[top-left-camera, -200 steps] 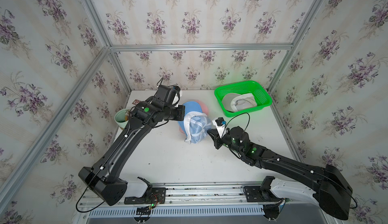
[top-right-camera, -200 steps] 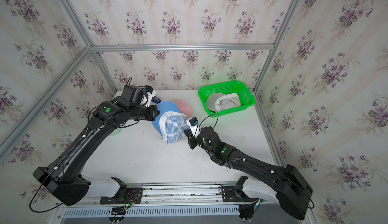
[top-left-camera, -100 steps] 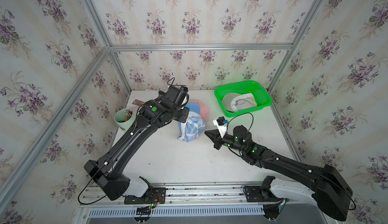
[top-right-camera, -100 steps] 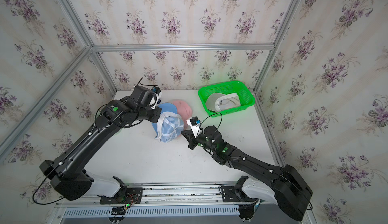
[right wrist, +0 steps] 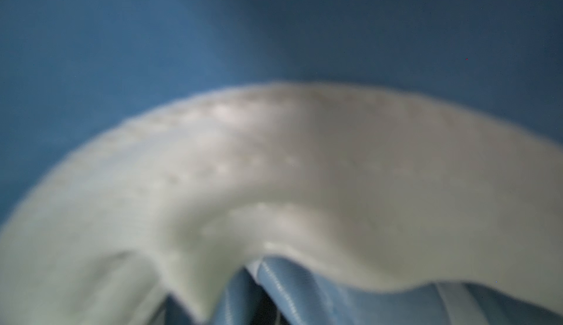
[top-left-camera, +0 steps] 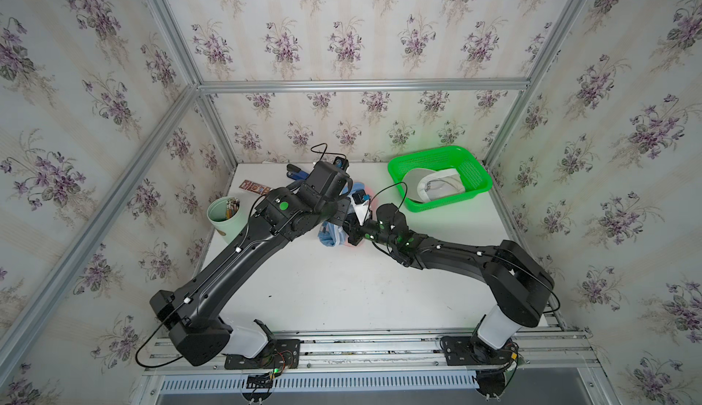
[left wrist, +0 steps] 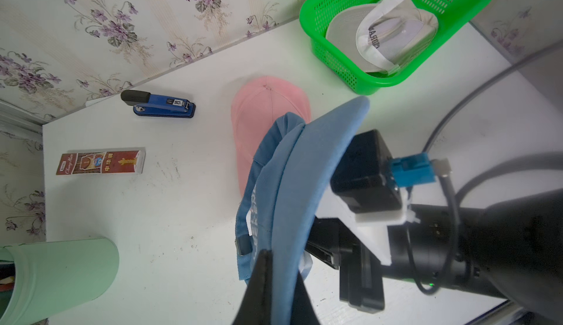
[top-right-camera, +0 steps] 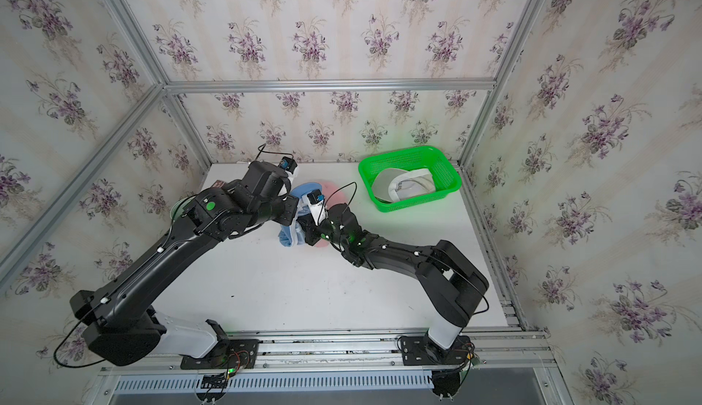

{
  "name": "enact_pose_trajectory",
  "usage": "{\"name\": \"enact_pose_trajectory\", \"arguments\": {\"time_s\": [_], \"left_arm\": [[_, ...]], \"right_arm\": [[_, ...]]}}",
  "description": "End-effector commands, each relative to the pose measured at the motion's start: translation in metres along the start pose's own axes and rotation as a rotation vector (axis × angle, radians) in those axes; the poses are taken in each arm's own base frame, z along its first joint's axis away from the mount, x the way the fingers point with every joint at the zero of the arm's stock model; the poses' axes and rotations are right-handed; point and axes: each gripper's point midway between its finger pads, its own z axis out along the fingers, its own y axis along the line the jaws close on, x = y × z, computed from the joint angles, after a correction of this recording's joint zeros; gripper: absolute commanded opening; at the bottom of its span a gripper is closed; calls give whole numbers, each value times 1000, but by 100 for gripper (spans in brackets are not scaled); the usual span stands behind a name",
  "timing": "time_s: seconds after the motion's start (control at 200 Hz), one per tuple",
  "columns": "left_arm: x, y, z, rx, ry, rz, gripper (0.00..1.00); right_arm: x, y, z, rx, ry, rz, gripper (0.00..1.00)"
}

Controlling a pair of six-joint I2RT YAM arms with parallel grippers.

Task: Turn the baseball cap inside out
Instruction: Turn over the baseball cap.

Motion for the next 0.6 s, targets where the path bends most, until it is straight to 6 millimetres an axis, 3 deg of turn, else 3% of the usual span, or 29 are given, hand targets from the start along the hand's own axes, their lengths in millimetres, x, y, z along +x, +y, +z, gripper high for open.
{"name": "enact_pose_trajectory", "arguments": {"time_s": [0.0,0.12,0.225,0.335,0.41,0.594], "left_arm": [[-3,-5,-13,63,-29,-77,0],[-6,13,-18,34,-62,-165,0],[-6,32,-17,-14,-72,-191,0],[-7,48,-16,-8,-72,-221,0],[-13,54,-19,43,-85,-267,0],[-32,53,-26,231,-130,-423,0]], "right_arm": [[-21,-17,8,81,-116,53,3],[-30,-25,9,114,-192,73,12],[-41,-10,-7,59,-229,65,24],[-41,5,-42,23,-225,9,35],[-33,4,-72,31,-217,-6,41],[-1,-29,-131,60,-207,64,48]]}}
